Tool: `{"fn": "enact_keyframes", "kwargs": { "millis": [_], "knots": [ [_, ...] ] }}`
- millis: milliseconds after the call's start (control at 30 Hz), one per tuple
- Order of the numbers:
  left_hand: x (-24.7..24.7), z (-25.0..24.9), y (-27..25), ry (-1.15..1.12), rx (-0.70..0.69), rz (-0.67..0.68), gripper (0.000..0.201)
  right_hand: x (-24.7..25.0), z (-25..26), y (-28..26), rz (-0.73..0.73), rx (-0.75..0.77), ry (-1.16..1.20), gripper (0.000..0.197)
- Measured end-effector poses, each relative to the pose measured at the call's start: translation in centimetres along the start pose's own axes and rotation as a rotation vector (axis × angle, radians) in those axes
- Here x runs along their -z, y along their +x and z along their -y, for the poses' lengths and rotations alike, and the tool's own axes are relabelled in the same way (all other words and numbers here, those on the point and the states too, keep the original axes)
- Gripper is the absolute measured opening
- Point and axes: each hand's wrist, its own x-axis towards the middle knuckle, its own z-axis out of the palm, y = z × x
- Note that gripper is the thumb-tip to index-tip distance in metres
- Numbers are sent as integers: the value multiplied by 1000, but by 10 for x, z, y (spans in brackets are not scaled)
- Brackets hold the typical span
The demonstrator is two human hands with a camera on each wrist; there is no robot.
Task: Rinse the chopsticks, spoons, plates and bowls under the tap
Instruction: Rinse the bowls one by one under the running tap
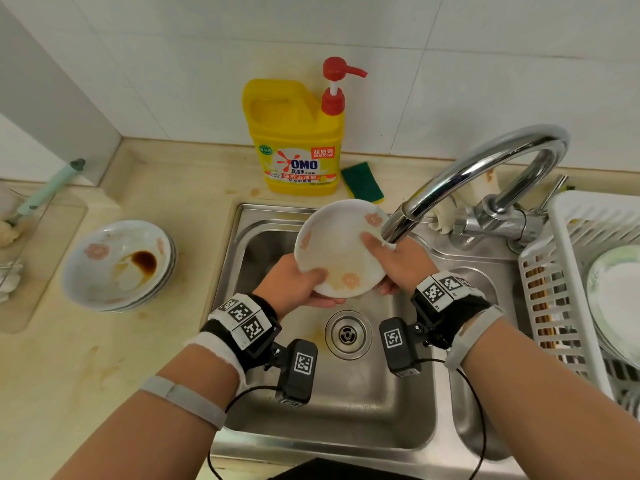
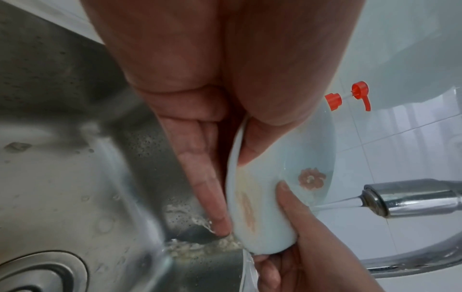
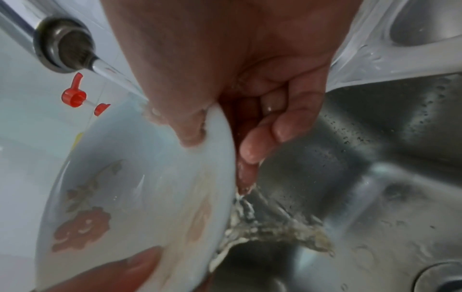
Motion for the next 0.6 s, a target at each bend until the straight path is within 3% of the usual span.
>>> {"fn": "enact_keyframes", "kwargs": {
  "millis": [133,200,500,600],
  "knots": [
    [2,-1,0,22,14,-4,37,0,3,1,25,2,-71,90],
    [3,-1,0,27,18,-4,37,-1,2,2,27,13,-65,95],
    [10,-5,-2,51,13,-43,28,-4,-12,-1,136,132,-38,21],
    [10,-8,-1,86,17,-39,30,-8,-15,0,138,130,-53,13]
  ]
}}
